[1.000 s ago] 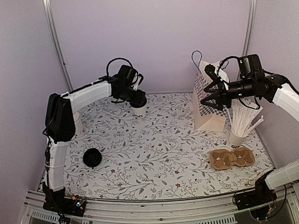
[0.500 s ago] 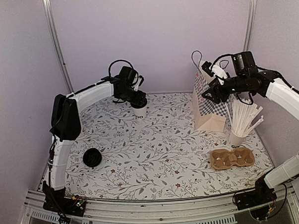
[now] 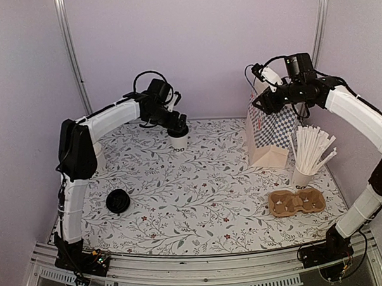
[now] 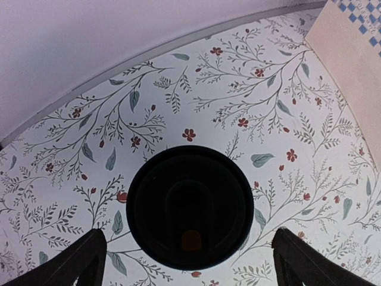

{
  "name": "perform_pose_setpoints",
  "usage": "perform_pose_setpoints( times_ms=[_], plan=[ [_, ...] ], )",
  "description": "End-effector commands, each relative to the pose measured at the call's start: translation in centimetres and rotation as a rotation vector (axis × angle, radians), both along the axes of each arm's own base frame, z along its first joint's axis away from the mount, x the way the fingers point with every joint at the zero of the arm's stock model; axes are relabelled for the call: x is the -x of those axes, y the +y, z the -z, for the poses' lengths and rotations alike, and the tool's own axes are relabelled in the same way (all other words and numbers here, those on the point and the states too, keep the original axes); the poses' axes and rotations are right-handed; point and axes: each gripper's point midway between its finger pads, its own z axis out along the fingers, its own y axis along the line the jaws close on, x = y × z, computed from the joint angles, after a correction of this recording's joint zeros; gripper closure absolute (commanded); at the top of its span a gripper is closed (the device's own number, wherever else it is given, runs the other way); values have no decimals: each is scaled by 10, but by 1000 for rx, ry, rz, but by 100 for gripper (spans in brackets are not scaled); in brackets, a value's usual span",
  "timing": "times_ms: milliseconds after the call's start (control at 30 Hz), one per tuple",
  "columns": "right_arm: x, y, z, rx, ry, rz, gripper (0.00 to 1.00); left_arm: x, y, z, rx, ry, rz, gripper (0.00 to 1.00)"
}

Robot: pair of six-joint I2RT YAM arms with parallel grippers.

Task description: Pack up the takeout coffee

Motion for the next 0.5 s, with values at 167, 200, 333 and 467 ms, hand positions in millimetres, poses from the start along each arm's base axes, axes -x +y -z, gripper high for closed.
perform_pose_setpoints(
  times_ms=[167, 200, 333, 467],
  plan=[
    [-38, -6, 28, 33, 82, 131, 40, 62, 2, -98, 110, -93, 26, 0],
    [-41, -6, 34, 39, 95, 136, 42, 70, 1, -99, 114, -92, 30, 0],
    [-45, -3, 43, 40, 130, 138, 55, 101, 1, -102, 133, -92, 40, 0],
    [-41, 4, 51, 22, 172, 105, 78, 123, 6, -105, 150, -91, 41, 0]
  ],
)
